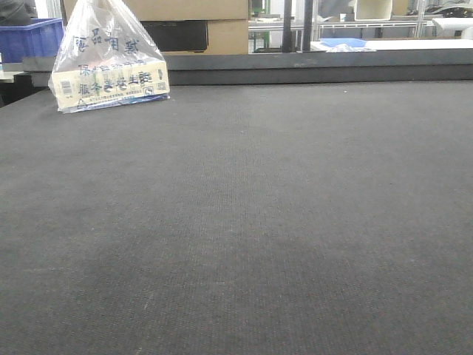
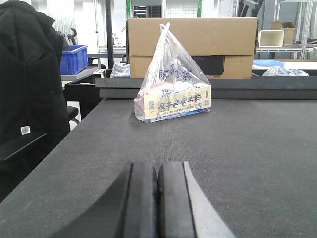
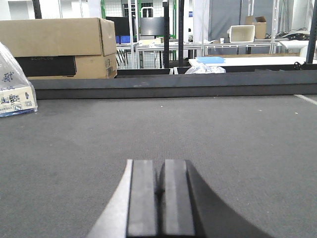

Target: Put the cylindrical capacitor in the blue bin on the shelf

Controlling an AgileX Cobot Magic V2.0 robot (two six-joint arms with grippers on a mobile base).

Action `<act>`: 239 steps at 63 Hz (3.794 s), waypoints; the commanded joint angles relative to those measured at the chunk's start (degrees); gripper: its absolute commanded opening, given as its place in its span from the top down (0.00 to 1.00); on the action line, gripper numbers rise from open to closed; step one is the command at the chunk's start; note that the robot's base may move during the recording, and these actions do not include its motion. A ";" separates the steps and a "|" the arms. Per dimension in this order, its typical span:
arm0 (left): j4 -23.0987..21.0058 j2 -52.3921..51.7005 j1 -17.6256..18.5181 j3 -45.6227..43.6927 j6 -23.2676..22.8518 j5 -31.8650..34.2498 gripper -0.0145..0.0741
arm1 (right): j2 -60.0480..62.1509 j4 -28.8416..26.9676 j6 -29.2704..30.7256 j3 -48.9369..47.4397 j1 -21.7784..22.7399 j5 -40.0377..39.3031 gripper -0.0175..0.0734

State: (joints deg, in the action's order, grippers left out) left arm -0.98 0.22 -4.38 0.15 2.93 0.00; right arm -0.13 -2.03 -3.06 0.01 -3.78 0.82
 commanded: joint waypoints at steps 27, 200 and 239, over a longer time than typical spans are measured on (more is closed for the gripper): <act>0.19 -0.22 -0.09 -0.15 -0.08 0.94 0.96 | 0.13 -0.22 0.18 -0.01 -0.24 -1.32 0.99; 3.56 73.93 -0.07 -68.10 -0.55 -55.58 0.96 | -85.54 1.58 0.18 -53.39 -0.27 52.99 0.41; 2.95 73.93 -0.07 -68.10 -0.55 -56.45 0.96 | -85.57 2.03 0.18 -51.65 -0.27 47.06 0.45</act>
State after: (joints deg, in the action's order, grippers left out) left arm 2.78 74.37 -4.38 -67.34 2.82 -56.47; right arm -85.90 -0.88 -3.06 -51.84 -4.16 48.06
